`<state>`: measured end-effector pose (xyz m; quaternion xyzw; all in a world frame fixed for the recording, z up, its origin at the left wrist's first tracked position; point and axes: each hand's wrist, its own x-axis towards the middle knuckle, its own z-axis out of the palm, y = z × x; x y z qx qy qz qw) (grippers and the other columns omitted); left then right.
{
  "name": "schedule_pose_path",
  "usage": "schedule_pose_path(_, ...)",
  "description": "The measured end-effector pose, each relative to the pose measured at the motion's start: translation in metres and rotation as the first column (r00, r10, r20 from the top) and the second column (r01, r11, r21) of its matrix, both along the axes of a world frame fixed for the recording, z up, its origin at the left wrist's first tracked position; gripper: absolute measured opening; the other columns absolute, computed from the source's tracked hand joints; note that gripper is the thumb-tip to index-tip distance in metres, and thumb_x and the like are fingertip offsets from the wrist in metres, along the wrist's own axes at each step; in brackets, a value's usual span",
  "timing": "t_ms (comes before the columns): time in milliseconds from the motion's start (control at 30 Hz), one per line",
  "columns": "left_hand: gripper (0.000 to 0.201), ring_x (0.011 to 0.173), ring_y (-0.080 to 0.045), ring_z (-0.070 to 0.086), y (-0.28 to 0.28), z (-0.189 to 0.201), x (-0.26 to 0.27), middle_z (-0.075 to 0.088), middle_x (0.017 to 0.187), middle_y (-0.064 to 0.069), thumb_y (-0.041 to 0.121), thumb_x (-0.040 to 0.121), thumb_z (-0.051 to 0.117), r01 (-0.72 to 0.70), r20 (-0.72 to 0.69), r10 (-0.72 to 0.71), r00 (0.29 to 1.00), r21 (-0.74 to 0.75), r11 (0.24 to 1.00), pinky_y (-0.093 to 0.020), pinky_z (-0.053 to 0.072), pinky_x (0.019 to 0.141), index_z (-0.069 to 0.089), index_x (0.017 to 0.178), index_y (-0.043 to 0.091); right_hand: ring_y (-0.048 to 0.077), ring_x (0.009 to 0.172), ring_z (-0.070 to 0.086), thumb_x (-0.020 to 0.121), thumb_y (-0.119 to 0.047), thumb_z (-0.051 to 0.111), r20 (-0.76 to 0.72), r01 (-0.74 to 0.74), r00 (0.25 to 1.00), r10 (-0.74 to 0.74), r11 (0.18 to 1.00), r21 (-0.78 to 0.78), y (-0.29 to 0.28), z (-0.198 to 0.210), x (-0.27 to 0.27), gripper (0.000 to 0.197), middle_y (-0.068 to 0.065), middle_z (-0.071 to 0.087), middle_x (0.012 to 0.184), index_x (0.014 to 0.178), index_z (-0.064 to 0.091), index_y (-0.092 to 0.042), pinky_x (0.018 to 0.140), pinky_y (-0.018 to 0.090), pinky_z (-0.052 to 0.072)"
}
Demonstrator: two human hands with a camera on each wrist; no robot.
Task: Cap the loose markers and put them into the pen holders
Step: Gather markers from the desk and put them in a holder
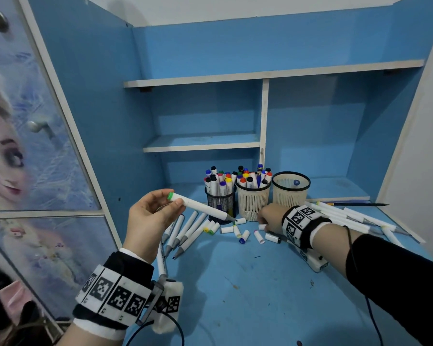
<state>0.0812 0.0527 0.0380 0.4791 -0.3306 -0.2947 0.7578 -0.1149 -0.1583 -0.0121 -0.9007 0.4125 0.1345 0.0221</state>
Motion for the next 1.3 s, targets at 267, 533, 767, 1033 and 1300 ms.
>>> schedule_pose_path(267,0.016,0.083,-0.020,0.067,0.002,0.003,0.004,0.066,0.084,-0.006,-0.007,0.084,0.060,-0.050,-0.065,0.047,0.997,-0.047,0.998,-0.016,0.055,0.066,0.063,0.089,0.009,0.022,0.105,0.055,0.090,-0.013,0.057,0.180,0.004,0.984,-0.005,1.000,0.006,0.007,0.011,-0.010,0.025,0.009,0.061,0.117,0.115,0.060,-0.010,0.078,0.023,0.041)
schedule_pose_path(533,0.017,0.082,-0.022,0.066,-0.006,0.005,-0.016,0.063,0.088,-0.010,-0.009,0.086,0.056,-0.016,-0.100,0.013,0.995,-0.025,1.000,-0.023,0.057,0.076,0.061,0.091,0.007,0.010,0.069,0.050,0.083,-0.007,0.068,0.798,0.065,0.554,-0.236,0.968,0.241,0.057,0.034,-0.046,0.030,0.002,0.056,0.088,0.107,0.058,-0.021,0.069,0.019,0.048)
schedule_pose_path(767,0.018,0.074,-0.013,0.068,-0.016,0.009,-0.046,0.062,0.082,-0.008,-0.010,0.087,0.054,0.042,-0.151,-0.050,0.987,-0.058,0.997,-0.016,0.056,0.068,0.061,0.090,0.006,0.005,0.047,0.050,0.085,-0.003,0.065,0.882,-0.093,0.042,-0.470,0.877,0.472,0.105,0.046,-0.084,0.008,0.002,0.056,0.061,0.086,0.068,-0.011,0.049,0.015,0.043)
schedule_pose_path(1033,0.018,0.074,-0.013,0.070,-0.020,0.012,-0.075,0.067,0.078,-0.006,-0.012,0.086,0.053,0.131,-0.164,-0.147,0.975,-0.103,0.986,-0.016,0.055,0.064,0.060,0.093,0.004,0.016,0.060,0.048,0.090,-0.003,0.058,0.752,-0.162,-0.240,-0.614,0.789,0.593,0.117,0.034,-0.108,0.010,0.013,0.056,0.069,0.095,0.067,-0.004,0.054,0.019,0.043)
schedule_pose_path(1300,0.019,0.079,-0.016,0.069,-0.021,0.012,-0.089,0.068,0.083,-0.009,-0.012,0.086,0.053,0.179,-0.166,-0.193,0.967,-0.095,0.979,-0.017,0.055,0.065,0.061,0.094,0.003,0.012,0.055,0.052,0.090,-0.001,0.055,0.684,-0.254,-0.332,-0.650,0.760,0.599,0.127,0.032,-0.112,0.015,0.013,0.055,0.075,0.101,0.064,0.002,0.051,0.018,0.045)
